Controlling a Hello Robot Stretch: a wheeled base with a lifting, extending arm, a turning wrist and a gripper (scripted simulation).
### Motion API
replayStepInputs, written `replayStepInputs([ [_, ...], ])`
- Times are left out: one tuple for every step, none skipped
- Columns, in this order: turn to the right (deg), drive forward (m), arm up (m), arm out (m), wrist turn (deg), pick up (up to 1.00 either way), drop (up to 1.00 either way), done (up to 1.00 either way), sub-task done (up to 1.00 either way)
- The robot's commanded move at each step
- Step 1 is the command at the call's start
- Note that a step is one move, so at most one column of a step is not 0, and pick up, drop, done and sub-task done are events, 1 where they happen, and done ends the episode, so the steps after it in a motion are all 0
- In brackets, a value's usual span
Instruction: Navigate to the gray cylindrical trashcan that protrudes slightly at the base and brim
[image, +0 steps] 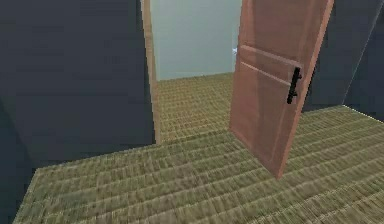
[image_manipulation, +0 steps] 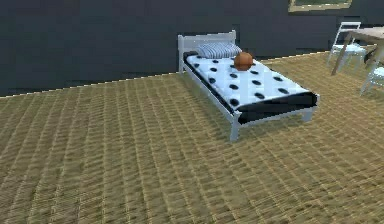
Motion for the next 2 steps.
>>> replayStepInputs([
  [0.0, 1.00, 0.00, 0.00, 0.0, 0.00, 0.00, 0.00, 0.00],
  [3.0, 0.00, 0.00, 0.00, 0.0, 0.00, 0.00, 0.00, 0.00],
])
